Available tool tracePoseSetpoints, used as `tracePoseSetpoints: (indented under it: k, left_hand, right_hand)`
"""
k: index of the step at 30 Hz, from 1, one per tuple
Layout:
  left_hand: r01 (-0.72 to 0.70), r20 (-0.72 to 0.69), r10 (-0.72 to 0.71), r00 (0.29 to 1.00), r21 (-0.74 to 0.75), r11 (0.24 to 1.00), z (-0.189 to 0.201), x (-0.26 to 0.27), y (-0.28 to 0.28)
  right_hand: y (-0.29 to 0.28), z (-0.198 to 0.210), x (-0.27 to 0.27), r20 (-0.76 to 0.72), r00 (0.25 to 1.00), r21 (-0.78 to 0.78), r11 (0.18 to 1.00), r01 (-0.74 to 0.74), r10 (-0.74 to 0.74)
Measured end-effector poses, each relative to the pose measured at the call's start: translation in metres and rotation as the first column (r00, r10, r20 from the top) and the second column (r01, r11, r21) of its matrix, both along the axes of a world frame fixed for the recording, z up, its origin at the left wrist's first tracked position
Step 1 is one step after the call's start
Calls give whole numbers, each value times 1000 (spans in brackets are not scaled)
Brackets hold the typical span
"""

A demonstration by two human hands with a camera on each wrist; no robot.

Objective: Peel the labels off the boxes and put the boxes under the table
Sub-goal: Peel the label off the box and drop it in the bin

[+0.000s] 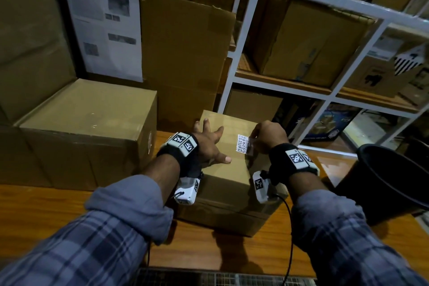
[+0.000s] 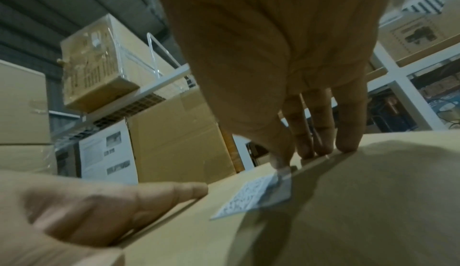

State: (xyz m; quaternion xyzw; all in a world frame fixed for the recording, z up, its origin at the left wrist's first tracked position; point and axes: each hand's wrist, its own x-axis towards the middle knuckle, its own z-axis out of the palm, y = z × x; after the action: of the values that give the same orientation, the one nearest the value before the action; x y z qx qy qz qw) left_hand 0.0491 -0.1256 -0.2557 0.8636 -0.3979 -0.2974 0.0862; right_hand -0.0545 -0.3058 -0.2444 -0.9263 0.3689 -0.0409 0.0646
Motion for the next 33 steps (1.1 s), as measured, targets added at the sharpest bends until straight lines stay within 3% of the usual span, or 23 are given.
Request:
tracePoseSetpoints:
  k: [7, 21, 33]
  left_hand:
    - [11, 3, -11, 1000, 6, 1000, -5, 5, -1]
    - [17, -14, -17, 1000, 21, 1000, -6, 7, -3]
    - [15, -3, -15, 1000, 18, 1000, 5, -1, 2]
  right_hand:
    - [-10, -8, 11, 21, 998, 9, 998, 58, -59]
    - [-8, -8, 11, -91, 996, -62, 998, -17, 12]
    - [-8, -10, 7, -100, 994, -90, 994, -60, 51]
